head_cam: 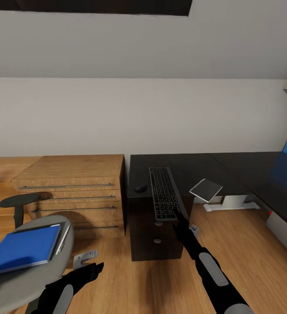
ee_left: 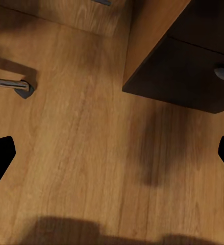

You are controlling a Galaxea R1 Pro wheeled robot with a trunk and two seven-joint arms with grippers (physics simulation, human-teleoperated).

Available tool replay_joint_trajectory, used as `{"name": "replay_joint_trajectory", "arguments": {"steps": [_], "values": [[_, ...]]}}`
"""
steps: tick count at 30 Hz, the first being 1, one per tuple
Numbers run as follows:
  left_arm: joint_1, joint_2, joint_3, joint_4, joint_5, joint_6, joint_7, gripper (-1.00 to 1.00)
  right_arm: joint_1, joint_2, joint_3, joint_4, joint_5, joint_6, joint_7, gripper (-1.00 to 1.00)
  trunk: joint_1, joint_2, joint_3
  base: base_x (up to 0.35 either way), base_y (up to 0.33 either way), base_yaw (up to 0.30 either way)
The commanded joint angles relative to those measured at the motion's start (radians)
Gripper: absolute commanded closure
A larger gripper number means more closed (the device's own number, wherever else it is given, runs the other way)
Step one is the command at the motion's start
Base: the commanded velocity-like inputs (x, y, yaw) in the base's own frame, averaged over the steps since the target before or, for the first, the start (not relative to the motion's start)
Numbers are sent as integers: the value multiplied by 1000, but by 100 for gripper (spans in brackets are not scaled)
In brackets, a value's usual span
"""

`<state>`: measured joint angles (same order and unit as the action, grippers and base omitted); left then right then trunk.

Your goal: In the bedroom, organize the workspace by keeping the computer under the desk, ensuring the monitor is on the desk, placing the keyboard on the desk next to the monitor, placing the mouse on the desk next to the keyboard, moving the folder from the swivel chair onto the desk next to the mouse, stacking the notebook on top of the folder with the pen on top of the notebook, and positioning the swivel chair next to the desk.

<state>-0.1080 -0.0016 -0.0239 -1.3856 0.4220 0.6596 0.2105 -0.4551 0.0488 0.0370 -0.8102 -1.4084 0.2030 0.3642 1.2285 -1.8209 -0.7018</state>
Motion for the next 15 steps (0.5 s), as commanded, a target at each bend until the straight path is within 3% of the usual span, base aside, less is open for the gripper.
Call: {"name": "replay_joint_trajectory", "arguments": {"steps": [1, 9, 15], "values": [[-1, 0, -1, -1, 11, 3, 9, -100, -1, 0, 1, 0, -10, 5, -2, -100, 0, 0, -1, 0, 0, 0], [0, 0, -1, -1, 10, 2, 9, -100, -1, 0, 1, 0, -10, 4, -8, -100, 0, 0, -1, 3, 0, 0], [-1, 0, -1, -1, 10, 3, 9, -100, -1, 0, 0, 0, -10, 4, -8, -100, 0, 0, -1, 154, 28, 0]]}}
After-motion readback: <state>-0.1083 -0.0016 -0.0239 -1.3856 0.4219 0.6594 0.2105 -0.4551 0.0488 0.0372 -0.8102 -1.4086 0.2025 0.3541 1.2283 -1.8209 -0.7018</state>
